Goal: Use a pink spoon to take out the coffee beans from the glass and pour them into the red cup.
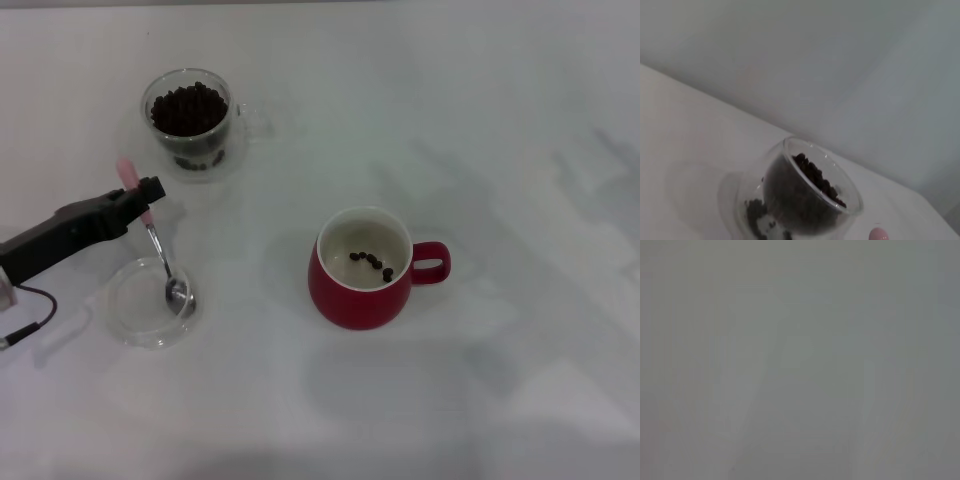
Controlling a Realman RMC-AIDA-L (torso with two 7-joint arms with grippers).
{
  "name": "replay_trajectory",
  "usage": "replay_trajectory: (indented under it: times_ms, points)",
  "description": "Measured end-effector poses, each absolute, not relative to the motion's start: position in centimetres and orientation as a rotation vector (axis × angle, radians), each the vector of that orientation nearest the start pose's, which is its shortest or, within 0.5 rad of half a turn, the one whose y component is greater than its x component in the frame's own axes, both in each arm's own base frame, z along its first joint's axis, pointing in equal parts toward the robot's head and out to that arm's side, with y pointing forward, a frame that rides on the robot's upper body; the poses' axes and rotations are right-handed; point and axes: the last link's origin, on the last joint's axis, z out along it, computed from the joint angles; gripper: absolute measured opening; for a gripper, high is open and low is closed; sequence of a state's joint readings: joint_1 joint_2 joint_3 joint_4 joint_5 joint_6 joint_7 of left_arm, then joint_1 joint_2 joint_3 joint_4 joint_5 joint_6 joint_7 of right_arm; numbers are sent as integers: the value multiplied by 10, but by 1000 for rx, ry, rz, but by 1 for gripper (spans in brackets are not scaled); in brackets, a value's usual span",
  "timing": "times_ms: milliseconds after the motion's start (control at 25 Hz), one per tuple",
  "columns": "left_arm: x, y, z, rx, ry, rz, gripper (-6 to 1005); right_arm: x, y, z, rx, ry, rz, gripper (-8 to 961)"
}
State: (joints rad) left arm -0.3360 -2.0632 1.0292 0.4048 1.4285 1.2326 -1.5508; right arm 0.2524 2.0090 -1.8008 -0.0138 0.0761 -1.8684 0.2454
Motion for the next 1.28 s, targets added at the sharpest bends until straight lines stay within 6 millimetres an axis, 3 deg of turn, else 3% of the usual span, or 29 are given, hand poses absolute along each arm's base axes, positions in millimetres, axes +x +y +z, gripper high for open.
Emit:
replay_trajectory:
  times_ms: [640,800,1080,1280]
  points:
    - [-324,293,-46,-2218,-1362,-885,208,325,230,40,-1673,95,1017,660]
    - [-326,292,-43,-2210,-1352,-890,310,324,230,40,-1673,94,1019,660]
    - [-329,292,-30,-2207,-1260,-901,437,324,231,40,-1672,92,1022,659]
    - [-328,290,-11,-2201,-1102,-949,446,322,232,41,-1670,86,1028,659]
